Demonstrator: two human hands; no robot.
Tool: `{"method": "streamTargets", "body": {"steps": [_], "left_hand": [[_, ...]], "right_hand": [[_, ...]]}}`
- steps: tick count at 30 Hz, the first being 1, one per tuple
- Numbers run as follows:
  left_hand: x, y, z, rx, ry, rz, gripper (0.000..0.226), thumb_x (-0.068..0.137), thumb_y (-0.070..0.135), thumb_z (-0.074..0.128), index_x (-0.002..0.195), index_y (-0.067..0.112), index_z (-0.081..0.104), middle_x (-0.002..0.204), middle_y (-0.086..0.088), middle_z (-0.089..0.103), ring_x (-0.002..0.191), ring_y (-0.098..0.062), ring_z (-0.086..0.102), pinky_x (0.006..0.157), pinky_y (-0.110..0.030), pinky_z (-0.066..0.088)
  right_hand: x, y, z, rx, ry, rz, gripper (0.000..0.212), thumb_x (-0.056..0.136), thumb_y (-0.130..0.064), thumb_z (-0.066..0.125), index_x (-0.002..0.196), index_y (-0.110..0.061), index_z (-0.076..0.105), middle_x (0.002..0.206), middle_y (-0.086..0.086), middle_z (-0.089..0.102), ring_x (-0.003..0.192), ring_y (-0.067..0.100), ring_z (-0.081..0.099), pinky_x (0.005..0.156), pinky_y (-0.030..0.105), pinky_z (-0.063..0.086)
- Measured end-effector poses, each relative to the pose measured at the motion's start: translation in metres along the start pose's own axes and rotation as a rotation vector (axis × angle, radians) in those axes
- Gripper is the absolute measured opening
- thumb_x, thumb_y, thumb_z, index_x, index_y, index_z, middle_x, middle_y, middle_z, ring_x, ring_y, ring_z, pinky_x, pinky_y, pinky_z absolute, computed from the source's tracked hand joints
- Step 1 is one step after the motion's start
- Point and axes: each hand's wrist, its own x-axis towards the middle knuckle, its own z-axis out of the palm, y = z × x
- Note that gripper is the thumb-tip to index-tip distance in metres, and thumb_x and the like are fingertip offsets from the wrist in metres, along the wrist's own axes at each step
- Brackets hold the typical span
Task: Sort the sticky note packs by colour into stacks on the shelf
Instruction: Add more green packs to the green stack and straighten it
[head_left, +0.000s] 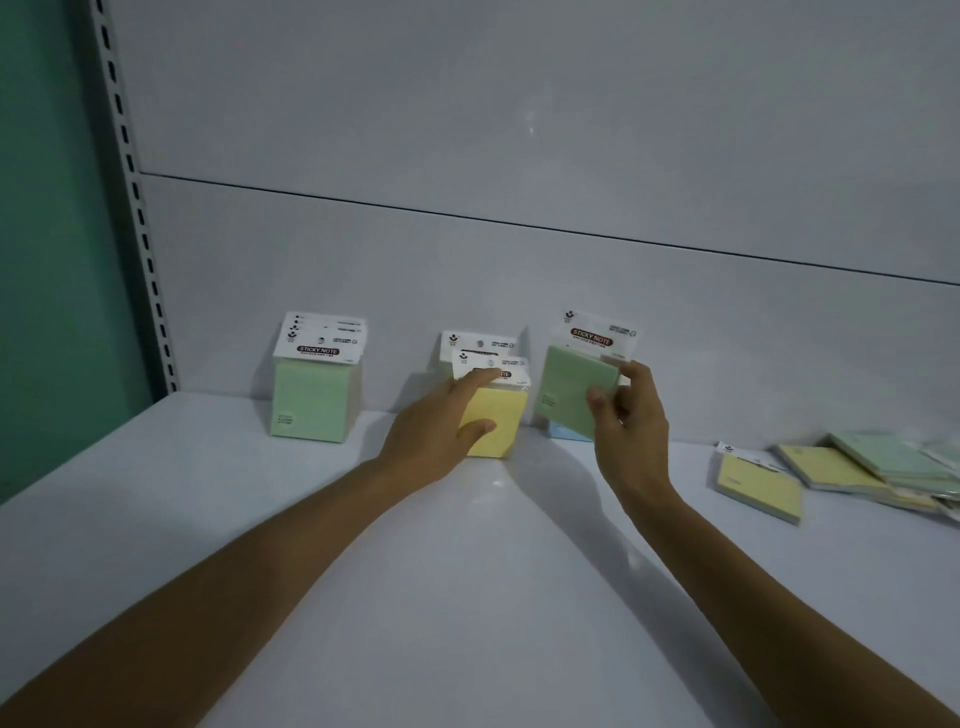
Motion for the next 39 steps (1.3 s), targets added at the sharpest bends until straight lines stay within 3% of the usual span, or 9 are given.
{"method": "streamTargets", "body": {"steps": [6,8,12,19,23,27,31,34,39], "left_hand": [[0.010,-0.012,0.009,0.181,0.174,0.082,0.061,0.082,0.034,0.067,0.137,0.026,0.043,0.133,-0.009,0.046,0.122,-0.029,0.044,0.093,-0.040,0.042],[0.013,-0.015,0.009,0.235,0.195,0.076,0.070,0.080,0.036,0.069,0.141,0.023,0.037,0.146,-0.011,0.035,0.130,-0.030,0.037,0.101,-0.040,0.037],[0.015,-0.022,0.011,0.256,0.242,-0.018,0.089,0.077,0.041,0.071,0.147,0.019,0.022,0.159,-0.006,0.010,0.141,-0.027,0.022,0.107,-0.043,0.030],[0.012,-0.015,0.006,0.247,0.277,-0.035,0.080,0.082,0.044,0.064,0.146,0.015,0.025,0.156,-0.005,0.020,0.139,-0.027,0.027,0.106,-0.043,0.031],[0.006,0.003,-0.006,-0.035,0.418,0.051,0.046,0.094,0.037,0.044,0.131,0.011,0.047,0.141,-0.008,0.045,0.129,-0.026,0.042,0.106,-0.037,0.034],[-0.002,0.026,-0.024,-0.288,0.280,-0.049,0.043,0.090,0.050,0.037,0.120,0.023,0.052,0.110,0.004,0.063,0.099,-0.015,0.061,0.083,-0.041,0.053],[-0.015,0.015,-0.047,-0.240,0.313,-0.058,0.039,0.091,0.032,0.053,0.127,0.020,0.042,0.111,-0.002,0.063,0.095,-0.020,0.061,0.078,-0.044,0.053],[-0.027,-0.011,-0.068,-0.182,0.374,-0.113,0.038,0.091,0.033,0.055,0.125,0.021,0.043,0.114,-0.001,0.062,0.098,-0.020,0.061,0.078,-0.045,0.053],[-0.045,-0.053,-0.096,-0.021,0.475,-0.182,0.037,0.087,0.031,0.061,0.118,0.015,0.049,0.119,-0.004,0.051,0.104,-0.023,0.054,0.080,-0.044,0.053]], "right_hand": [[-0.015,0.026,0.001,-0.043,-0.030,0.003,0.027,0.093,-0.009,0.052,0.118,-0.020,0.051,0.076,-0.005,0.060,0.072,0.004,0.058,0.059,0.006,0.043],[-0.016,0.028,0.003,-0.020,-0.065,0.036,0.028,0.092,-0.008,0.052,0.116,-0.023,0.051,0.080,0.002,0.063,0.076,0.014,0.061,0.065,0.014,0.048],[-0.017,0.028,0.004,0.044,-0.144,0.104,0.029,0.092,-0.009,0.052,0.116,-0.024,0.051,0.098,0.015,0.067,0.092,0.029,0.064,0.081,0.045,0.054],[-0.021,0.022,0.004,0.038,-0.227,0.094,0.024,0.092,-0.009,0.055,0.109,-0.024,0.052,0.096,0.010,0.070,0.093,0.029,0.066,0.081,0.051,0.054],[-0.021,0.008,0.005,0.138,-0.244,0.091,0.024,0.091,-0.003,0.054,0.099,-0.026,0.052,0.081,-0.013,0.073,0.084,0.010,0.069,0.075,0.036,0.056],[-0.017,-0.021,0.027,0.321,-0.278,0.113,0.024,0.091,-0.003,0.055,0.099,-0.025,0.050,0.084,-0.016,0.072,0.079,0.003,0.069,0.060,0.020,0.055],[-0.021,-0.051,0.067,0.338,-0.318,0.124,0.027,0.092,-0.006,0.053,0.098,-0.032,0.047,0.092,-0.007,0.067,0.082,0.011,0.067,0.069,0.031,0.059],[-0.030,-0.065,0.101,0.294,-0.340,0.089,0.022,0.092,-0.008,0.052,0.104,-0.025,0.045,0.092,-0.006,0.063,0.090,0.018,0.065,0.076,0.038,0.057],[-0.044,-0.079,0.158,0.115,-0.300,0.038,0.022,0.090,-0.013,0.055,0.111,-0.016,0.048,0.088,0.001,0.058,0.082,0.019,0.059,0.072,0.033,0.053]]}}
